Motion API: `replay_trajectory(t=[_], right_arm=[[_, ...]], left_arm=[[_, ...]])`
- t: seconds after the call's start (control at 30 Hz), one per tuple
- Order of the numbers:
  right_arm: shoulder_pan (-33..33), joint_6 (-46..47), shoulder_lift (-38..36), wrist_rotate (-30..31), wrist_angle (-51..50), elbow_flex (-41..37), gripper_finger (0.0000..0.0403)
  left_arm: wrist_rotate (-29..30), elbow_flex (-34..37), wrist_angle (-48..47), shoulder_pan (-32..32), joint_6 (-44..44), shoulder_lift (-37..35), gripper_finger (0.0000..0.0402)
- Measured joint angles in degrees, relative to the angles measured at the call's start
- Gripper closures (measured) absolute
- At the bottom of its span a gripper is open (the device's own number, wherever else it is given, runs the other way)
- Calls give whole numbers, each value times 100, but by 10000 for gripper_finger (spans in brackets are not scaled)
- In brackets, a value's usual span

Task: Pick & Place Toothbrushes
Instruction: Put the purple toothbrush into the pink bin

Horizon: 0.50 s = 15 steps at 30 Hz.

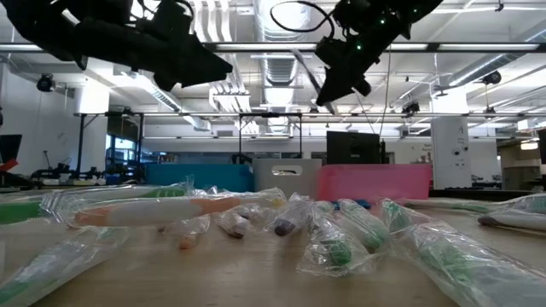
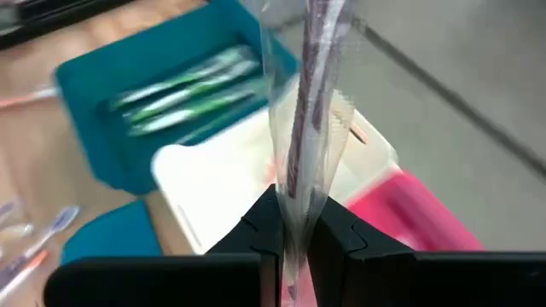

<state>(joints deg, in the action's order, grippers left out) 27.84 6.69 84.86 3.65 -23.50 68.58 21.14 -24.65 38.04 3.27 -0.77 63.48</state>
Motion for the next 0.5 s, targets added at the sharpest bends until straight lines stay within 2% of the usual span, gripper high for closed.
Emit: replay_trajectory(t=[0.27, 0.5], right_arm=[[730, 1062, 247, -55, -1117, 464, 380], [966, 1682, 786, -81, -1630, 616, 380]], left_arm=[[-32, -1, 153, 0, -507, 4, 200], [-30, -345, 399, 2, -779, -2, 202]])
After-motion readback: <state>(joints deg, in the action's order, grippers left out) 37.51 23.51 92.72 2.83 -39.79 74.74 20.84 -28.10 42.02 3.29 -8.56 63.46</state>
